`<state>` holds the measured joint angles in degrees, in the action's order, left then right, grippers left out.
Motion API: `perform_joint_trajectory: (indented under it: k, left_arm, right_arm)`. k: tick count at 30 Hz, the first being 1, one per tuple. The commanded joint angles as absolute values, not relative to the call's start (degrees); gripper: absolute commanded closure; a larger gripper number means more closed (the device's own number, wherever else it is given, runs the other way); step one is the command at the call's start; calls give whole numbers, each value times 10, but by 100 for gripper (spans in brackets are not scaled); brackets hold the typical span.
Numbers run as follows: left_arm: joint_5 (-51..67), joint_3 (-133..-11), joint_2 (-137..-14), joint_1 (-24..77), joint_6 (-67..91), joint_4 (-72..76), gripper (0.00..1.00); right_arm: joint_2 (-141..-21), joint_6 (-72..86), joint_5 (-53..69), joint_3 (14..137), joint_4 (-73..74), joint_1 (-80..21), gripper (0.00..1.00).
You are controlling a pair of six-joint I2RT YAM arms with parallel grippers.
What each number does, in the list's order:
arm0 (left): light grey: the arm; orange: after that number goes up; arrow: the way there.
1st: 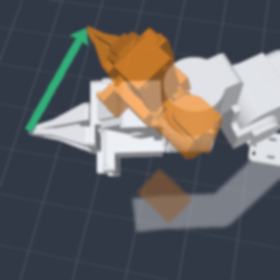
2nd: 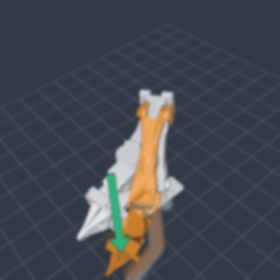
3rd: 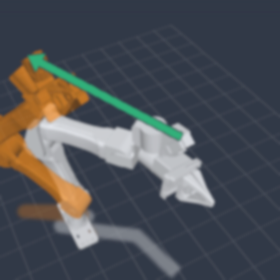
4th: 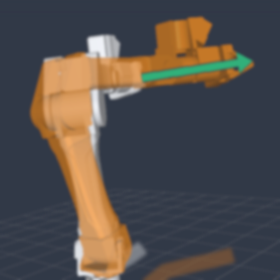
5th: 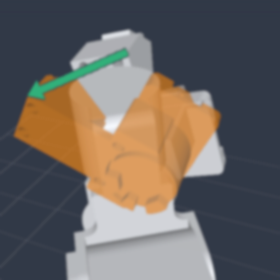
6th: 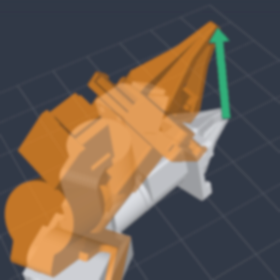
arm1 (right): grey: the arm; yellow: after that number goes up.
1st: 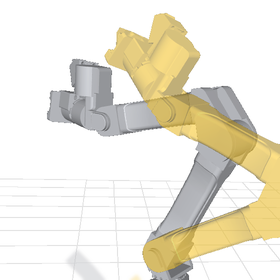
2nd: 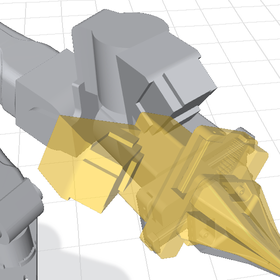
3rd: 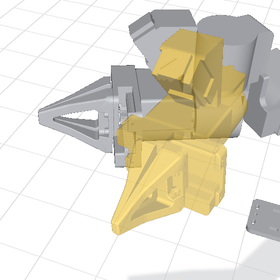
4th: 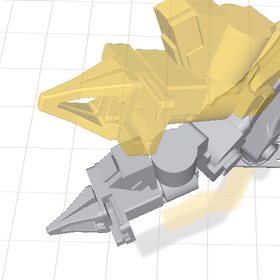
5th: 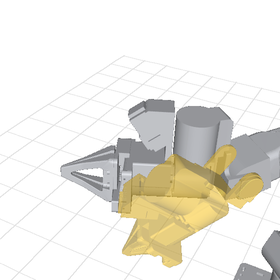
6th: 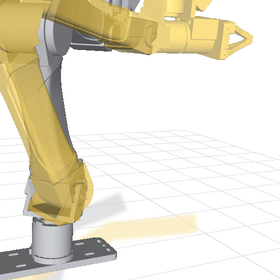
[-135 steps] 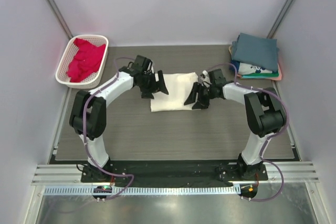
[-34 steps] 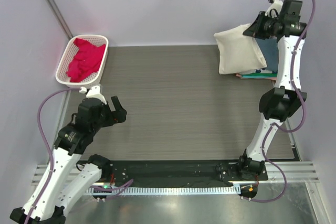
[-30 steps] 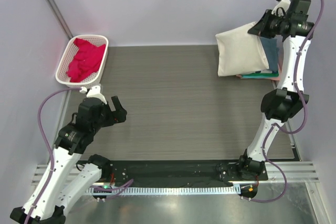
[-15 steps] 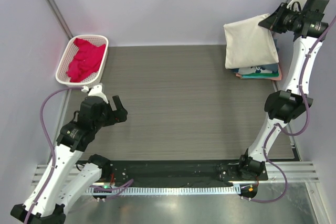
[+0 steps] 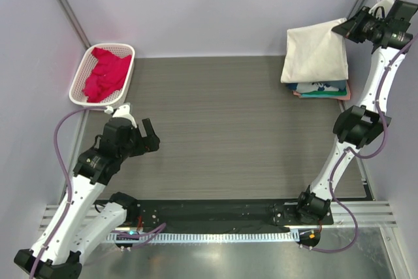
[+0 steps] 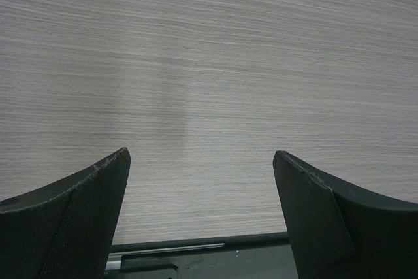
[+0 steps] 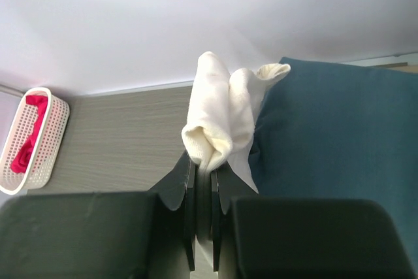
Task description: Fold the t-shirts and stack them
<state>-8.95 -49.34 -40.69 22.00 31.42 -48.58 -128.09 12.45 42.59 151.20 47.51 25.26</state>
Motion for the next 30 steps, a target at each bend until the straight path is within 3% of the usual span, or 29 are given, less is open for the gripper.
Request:
perform_joint_trajectory:
  k: [1, 16, 30]
  left_arm:
    - [-83, -496, -410, 217, 321, -468, 9]
    - [-85, -495, -424, 217, 323, -469, 9]
    - [-73, -494, -427, 218, 322, -467, 8]
  right_arm:
    - [-1278, 149, 461, 1548, 393, 264, 99]
    - [-1375, 127, 451, 1550, 329, 296, 99]
    - [-1372, -39, 131, 1434, 201, 242, 97]
